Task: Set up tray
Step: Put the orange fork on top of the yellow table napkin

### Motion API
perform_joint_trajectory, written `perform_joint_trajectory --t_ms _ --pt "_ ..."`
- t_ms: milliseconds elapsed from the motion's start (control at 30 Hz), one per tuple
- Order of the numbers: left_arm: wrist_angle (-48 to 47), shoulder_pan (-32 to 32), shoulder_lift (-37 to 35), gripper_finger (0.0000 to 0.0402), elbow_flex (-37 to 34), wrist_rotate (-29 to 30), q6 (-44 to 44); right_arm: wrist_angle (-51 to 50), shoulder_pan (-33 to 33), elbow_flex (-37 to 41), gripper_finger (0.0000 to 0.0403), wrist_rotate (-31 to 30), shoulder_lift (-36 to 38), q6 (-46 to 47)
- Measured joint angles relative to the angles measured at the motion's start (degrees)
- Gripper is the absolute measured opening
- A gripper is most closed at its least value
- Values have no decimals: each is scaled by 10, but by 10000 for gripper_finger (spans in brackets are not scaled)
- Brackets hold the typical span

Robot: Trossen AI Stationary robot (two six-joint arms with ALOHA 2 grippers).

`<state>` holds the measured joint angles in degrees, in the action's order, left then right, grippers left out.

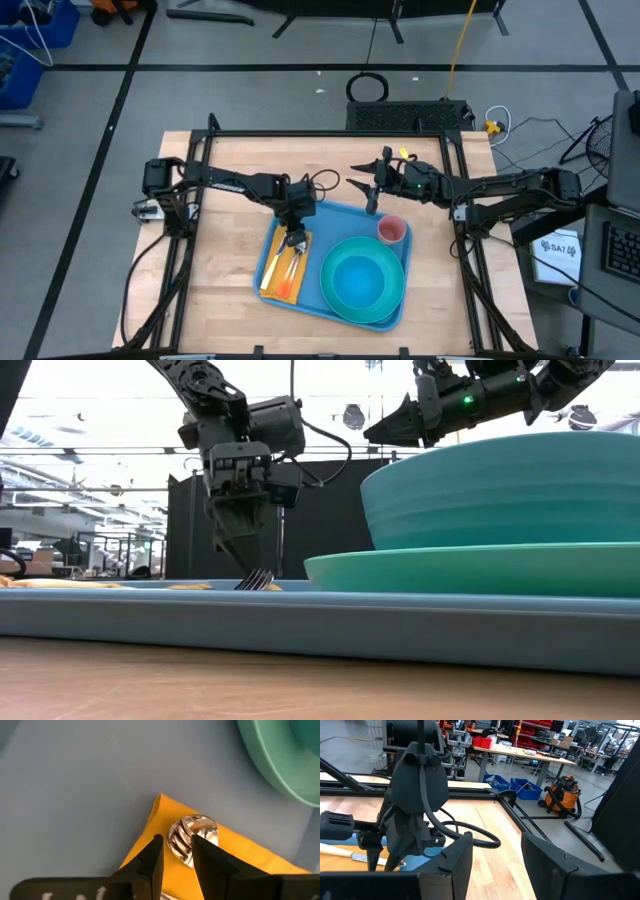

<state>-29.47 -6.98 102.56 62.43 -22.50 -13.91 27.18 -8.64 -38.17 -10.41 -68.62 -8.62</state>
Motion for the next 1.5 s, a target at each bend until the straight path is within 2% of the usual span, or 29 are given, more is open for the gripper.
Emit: perform_joint_trajectory --t_ms 133,333,867,1200,1500 --pt "-4 0 0 93 0 0 3 0 0 0 158 0 0 0" --pt "-4 -2 0 10 0 15 2 0 0 0 159 0 0 0" --pt "-8 7 -2 1 0 31 -8 -4 0 0 155 0 0 0" --pt "27 6 -6 1 0 26 -18 -4 0 0 155 0 0 0" --pt "25 6 -38 0 0 36 -26 -5 0 0 155 0 0 0"
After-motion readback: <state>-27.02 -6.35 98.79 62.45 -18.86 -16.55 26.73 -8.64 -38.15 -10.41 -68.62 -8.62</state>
